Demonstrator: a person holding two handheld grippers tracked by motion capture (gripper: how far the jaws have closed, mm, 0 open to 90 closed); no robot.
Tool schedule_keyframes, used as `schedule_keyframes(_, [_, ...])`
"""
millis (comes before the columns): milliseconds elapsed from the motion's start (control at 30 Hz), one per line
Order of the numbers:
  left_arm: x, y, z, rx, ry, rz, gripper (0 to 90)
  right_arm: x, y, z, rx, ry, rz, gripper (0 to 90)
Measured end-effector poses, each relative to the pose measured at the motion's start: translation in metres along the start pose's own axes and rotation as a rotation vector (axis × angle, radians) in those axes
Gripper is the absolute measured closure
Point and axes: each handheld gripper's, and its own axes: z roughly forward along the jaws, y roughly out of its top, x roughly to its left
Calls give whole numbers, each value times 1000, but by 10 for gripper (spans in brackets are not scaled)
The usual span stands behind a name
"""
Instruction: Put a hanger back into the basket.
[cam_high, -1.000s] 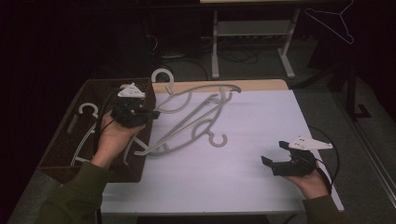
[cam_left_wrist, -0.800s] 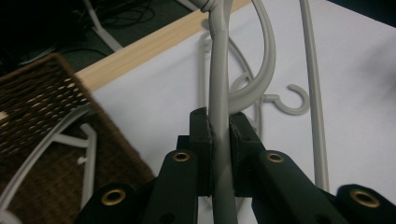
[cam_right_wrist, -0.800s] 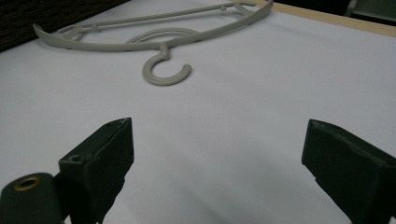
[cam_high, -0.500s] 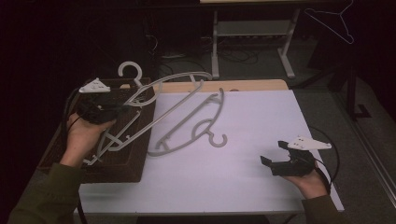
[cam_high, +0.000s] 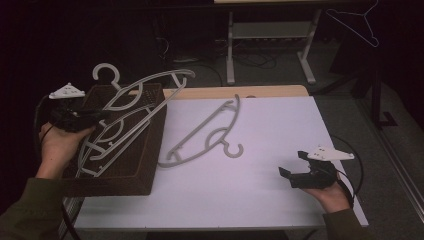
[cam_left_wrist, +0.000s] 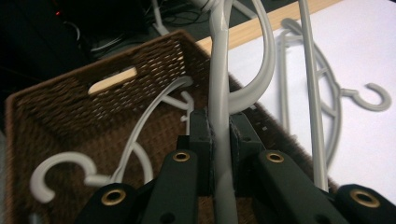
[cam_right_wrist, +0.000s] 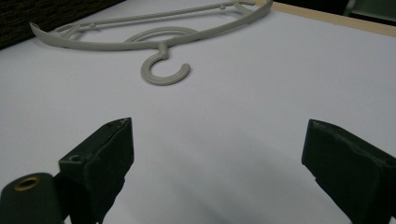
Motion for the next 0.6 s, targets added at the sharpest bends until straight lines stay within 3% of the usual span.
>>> schedule_keyframes(400, [37,-21,-7,16,68,-29,822,-1,0,0,-1,-6,3,87])
schedule_keyframes(600, [50,-30,-5,36,81,-34,823,0,-1,1,5,-9,7,87])
